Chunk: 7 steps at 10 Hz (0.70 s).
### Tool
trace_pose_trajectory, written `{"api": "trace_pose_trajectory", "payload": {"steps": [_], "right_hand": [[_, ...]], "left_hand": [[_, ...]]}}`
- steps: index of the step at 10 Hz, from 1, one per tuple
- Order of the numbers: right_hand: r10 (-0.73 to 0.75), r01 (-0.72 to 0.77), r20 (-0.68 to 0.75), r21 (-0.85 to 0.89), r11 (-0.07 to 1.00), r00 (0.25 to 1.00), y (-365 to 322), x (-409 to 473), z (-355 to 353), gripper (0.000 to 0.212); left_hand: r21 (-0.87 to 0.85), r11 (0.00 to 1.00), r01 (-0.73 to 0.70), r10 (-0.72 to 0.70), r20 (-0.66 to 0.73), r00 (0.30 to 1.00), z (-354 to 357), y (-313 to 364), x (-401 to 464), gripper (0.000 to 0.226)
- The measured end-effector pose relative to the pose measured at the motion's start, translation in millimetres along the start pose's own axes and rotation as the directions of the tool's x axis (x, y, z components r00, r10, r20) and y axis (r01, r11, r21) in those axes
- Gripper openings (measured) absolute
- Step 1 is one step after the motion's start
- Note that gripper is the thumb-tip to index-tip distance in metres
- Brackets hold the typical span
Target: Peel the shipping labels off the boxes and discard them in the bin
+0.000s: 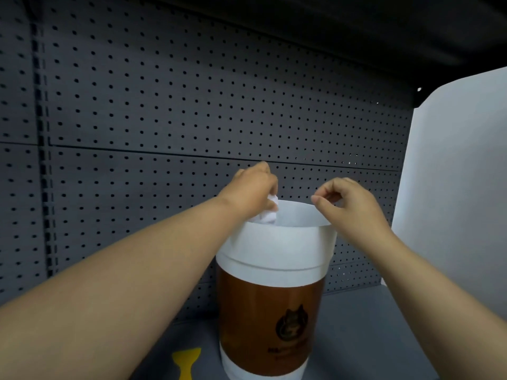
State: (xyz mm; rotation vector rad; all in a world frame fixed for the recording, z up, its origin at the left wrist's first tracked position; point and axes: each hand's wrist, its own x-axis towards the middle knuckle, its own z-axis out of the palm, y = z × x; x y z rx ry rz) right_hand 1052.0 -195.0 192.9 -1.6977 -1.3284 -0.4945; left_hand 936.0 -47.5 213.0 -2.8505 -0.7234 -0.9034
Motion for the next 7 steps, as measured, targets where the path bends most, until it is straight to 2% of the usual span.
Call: {"api": "trace_pose_trajectory", "payload": {"steps": [1, 2, 3, 4, 5, 6, 7], "right_hand": [[-0.007, 0.007, 0.007, 0.013, 1.0, 1.0, 1, -1, -2, 0.02], [-0.018, 0.017, 0.026, 0.019, 1.0, 0.999, 2, -1, -3, 0.018], [-0.015, 0.014, 0.052, 0.01, 1.0, 0.999, 3, -1, -3, 0.011], [-0.014, 0.014, 0.047, 0.01, 1.0, 0.999, 4, -2, -2, 0.01], [-0.01, 0.009, 0.03, 0.046, 0.999, 0.999, 2, -3, -4, 0.012], [0.001, -0.003, 0.036, 0.055, 0.998, 0.999, 1, -4, -4, 0.012], [0.043, -0.042, -0.011, 0.108, 0.993, 0.999, -11, -5, -14, 0.014]], "left_hand": [[0.115, 0.993, -0.023, 0.008, 0.129, 0.992, -1, 3, 2, 0.023], [0.12, 0.993, -0.019, -0.01, 0.24, 0.971, -3, 5, 2, 0.009], [0.05, 0.999, 0.007, -0.024, 0.357, 0.934, -8, 5, 0, 0.012], [0.044, 0.998, 0.041, -0.057, 0.465, 0.884, -14, 6, 0, 0.031], [0.005, 0.996, 0.093, -0.084, 0.473, 0.877, -21, 7, -3, 0.046], [-0.062, 0.99, 0.125, -0.094, 0.364, 0.926, -24, 2, -6, 0.056], [-0.189, 0.967, 0.169, -0.131, 0.198, 0.971, -32, -3, -13, 0.059]]}}
